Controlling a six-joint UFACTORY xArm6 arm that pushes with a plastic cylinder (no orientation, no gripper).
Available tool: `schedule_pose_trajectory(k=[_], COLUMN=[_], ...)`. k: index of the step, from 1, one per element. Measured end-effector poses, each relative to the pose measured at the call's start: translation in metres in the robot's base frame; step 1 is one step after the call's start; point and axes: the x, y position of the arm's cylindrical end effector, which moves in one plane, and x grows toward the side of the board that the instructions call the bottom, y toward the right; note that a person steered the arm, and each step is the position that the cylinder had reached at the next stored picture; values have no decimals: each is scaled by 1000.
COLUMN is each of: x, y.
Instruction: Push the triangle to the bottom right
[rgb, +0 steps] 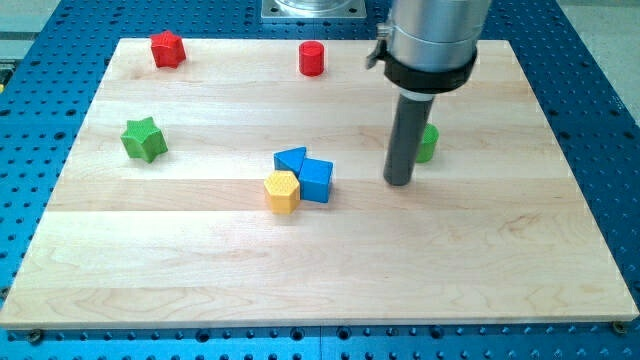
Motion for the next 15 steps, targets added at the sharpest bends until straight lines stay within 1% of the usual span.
schedule_pose_trajectory(k=[4,5,7,8,9,10,11,12,13,14,15], x=[-4,-4,-4,-4,-9,-27,-53,-69,-69,-60,-28], y=[-7,-34,-117,-168,-182,-207,-196,-210,-254,-285,-294])
